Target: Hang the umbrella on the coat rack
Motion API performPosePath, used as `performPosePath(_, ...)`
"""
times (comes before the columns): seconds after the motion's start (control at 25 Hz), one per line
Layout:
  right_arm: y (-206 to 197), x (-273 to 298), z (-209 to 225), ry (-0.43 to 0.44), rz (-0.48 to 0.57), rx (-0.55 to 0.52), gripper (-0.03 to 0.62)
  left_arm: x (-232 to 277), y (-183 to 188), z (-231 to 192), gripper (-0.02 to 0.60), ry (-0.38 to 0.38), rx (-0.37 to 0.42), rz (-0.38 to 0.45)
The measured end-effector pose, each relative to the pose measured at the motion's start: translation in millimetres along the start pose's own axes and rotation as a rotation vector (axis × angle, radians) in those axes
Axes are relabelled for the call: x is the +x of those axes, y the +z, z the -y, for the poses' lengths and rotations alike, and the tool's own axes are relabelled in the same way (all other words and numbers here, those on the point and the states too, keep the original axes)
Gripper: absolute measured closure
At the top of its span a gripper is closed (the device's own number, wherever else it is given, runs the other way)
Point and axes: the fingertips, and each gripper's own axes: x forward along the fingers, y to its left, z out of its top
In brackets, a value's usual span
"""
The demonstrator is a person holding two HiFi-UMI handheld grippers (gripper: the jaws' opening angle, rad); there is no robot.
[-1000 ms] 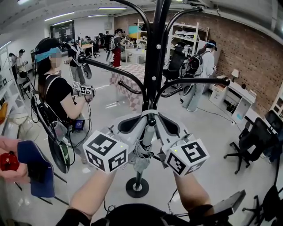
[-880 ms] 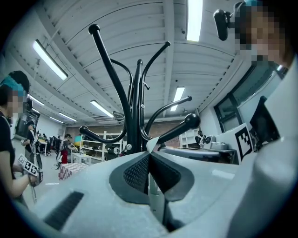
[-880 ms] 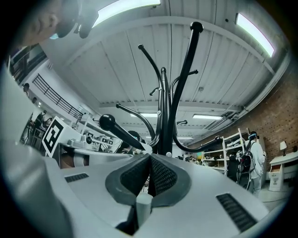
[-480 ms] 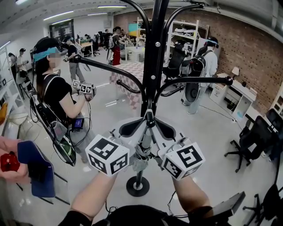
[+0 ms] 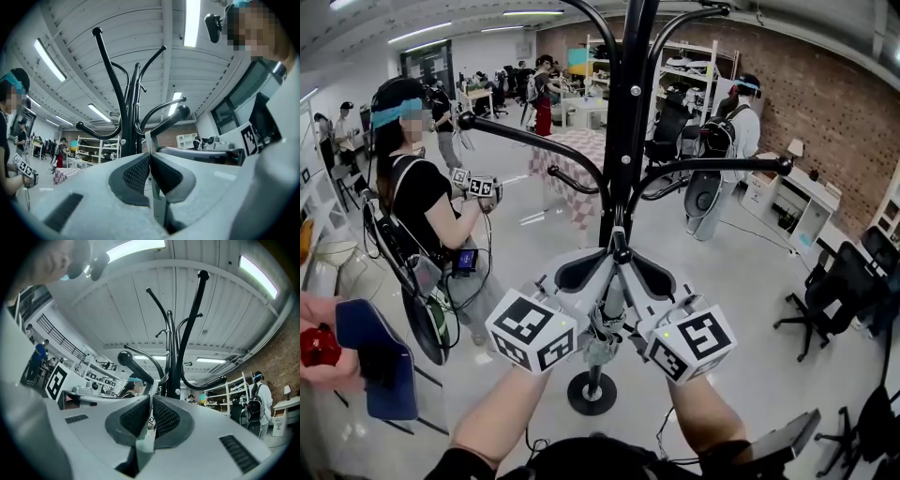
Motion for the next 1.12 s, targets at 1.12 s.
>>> performPosePath(1.12, -29, -78, -52, -0.074, -0.111, 0.005, 0.585, -93, -44, 53, 0.571, 0.074, -0.021, -0.064)
